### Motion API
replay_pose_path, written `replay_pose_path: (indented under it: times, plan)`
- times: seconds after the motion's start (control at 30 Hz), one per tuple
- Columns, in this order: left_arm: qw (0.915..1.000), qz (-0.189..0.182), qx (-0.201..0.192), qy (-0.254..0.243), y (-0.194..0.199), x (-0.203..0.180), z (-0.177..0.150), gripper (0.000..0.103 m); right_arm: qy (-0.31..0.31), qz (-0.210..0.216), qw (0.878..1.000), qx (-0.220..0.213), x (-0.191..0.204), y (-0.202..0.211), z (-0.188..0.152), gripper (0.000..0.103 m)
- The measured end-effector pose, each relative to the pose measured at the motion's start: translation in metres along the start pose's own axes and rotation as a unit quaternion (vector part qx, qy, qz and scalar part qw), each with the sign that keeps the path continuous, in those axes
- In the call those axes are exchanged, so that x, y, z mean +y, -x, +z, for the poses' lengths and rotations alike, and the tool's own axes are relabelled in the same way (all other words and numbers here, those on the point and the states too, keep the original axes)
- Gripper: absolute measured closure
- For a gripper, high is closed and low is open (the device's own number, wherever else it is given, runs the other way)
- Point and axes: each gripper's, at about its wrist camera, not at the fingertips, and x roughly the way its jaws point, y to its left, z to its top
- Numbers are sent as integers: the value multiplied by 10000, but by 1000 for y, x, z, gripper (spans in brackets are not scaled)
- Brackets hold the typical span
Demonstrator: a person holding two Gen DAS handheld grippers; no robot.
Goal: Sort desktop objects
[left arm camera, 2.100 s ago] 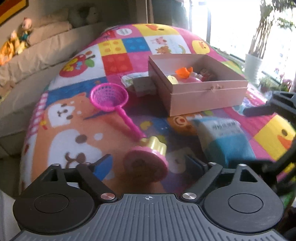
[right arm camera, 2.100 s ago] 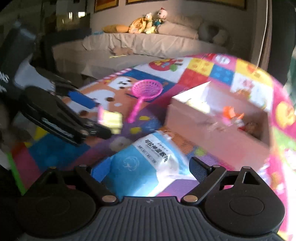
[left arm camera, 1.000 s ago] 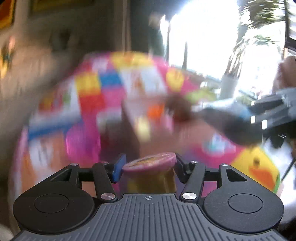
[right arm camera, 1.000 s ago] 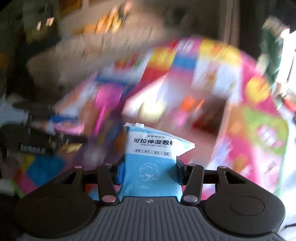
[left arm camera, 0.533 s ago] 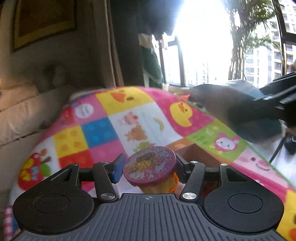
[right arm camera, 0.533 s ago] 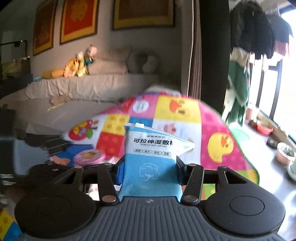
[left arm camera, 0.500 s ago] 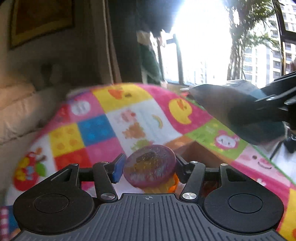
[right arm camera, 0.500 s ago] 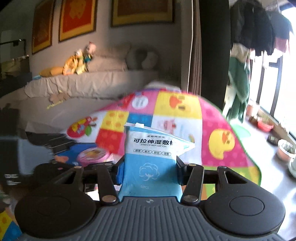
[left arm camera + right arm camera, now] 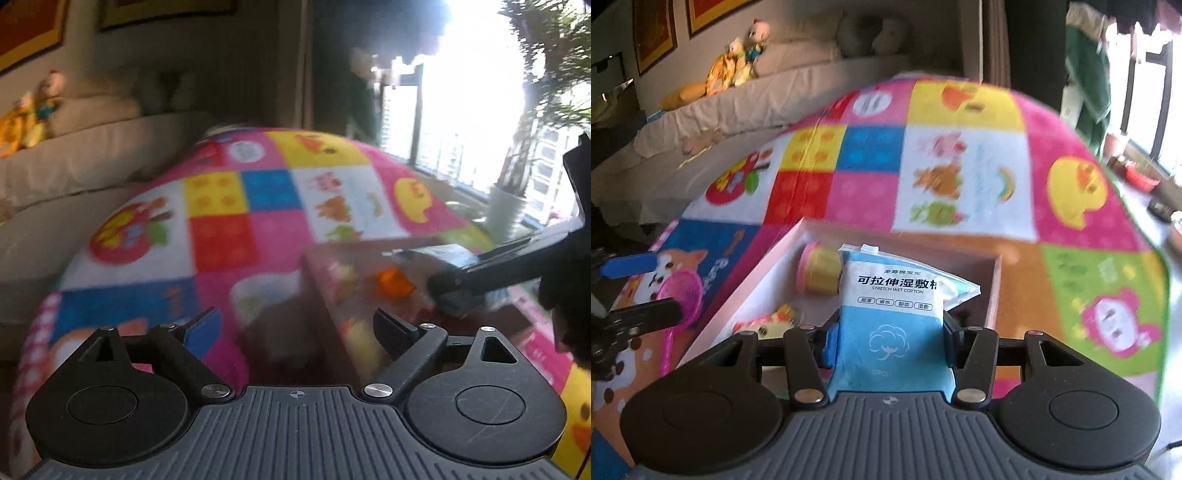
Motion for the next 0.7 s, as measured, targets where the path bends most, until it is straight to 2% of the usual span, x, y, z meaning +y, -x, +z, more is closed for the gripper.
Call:
replay_pose_path:
  times: [0.03,0.07,0.1,0.23,0.33,0.43,0.5,0.53,0.63,0.7]
  plan:
    - [9999,76,56,45,4,4,-7,8,12,13,10000,57,3,-3,-2,46]
    - [9998,148,120,117,7,8,-14,8,6,28,9999,133,5,-5,-4,35]
    - [9994,236,179,196,9,12,-21,7,-2,19,9999,154,7,-5,-5,34]
    - [9956,659,489,457,14,30,-49,7,197,-104,9998,-14,16,13,3,34]
    - [9924,737,677,716,18,41,-67,7,324,-98,9992,-213,27,28,23,34]
    - [9902,795,739,875,22,46,-78,6,485,166,9983,-282,51,34,50,34]
    - [9888,862,787,927,23,47,-83,6,604,450,9971,-140,73,27,66,34]
    - [9885,886,799,932,24,48,-85,6,633,588,9963,-10,86,19,73,39]
    - [9880,900,799,973,28,52,-90,6,800,814,9920,538,125,-17,88,67]
    - [9882,859,781,993,29,53,-92,5,1016,562,9908,702,149,-46,94,71]
